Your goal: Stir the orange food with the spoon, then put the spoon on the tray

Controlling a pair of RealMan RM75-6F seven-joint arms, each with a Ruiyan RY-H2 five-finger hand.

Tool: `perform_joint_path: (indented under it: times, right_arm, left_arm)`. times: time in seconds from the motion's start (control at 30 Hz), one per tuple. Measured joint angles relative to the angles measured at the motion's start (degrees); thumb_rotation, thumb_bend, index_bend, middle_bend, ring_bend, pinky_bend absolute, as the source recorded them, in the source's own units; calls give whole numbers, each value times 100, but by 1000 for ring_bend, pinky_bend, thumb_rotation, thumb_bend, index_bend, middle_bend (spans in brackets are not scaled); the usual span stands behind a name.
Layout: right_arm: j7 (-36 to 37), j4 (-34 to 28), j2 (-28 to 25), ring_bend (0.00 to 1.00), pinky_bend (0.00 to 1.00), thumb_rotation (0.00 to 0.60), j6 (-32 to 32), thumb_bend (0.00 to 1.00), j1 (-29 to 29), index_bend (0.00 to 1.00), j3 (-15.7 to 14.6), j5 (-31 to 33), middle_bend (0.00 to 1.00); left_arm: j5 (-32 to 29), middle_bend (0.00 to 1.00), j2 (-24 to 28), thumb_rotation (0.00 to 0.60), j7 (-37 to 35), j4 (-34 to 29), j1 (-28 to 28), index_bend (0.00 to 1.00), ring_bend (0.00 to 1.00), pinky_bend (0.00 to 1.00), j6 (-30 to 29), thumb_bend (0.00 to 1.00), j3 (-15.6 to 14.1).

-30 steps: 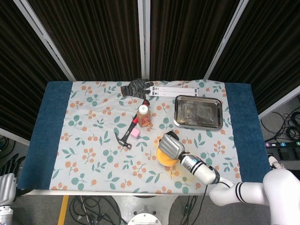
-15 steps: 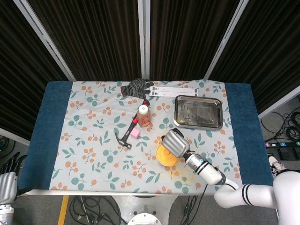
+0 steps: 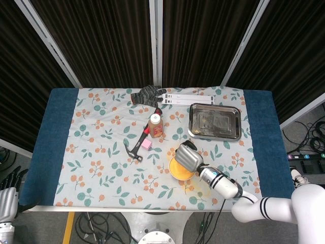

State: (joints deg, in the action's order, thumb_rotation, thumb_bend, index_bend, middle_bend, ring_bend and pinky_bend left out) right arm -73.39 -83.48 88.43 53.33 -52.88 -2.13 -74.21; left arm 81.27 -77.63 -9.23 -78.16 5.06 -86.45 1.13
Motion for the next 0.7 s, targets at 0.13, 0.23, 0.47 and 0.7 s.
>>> perform_joint_path:
  times: [0.13,0.23,0.47,0.7]
  right_arm:
    - [-71,48,186,734,889,600,-39,387,-22,748,10,7,839]
    - [-38,65,295,735,889,600,-12,391,-6,754,31,0,839]
    - [479,36,375,737,892,600,239,402,190,767,123,8,841]
    - [1323,24,403,738,892,600,493,402,482,770,233,59,842]
  left_arm:
    - [-11,137,-18,600,-53,52,20,191,106,148,3,56,-6]
    - [-18,137,-31,600,-91,90,42,191,106,148,-9,57,-10]
    - [10,137,-30,600,-109,117,50,191,106,148,-26,57,-12]
    - [57,137,-13,600,-30,49,19,191,106,148,-43,57,2]
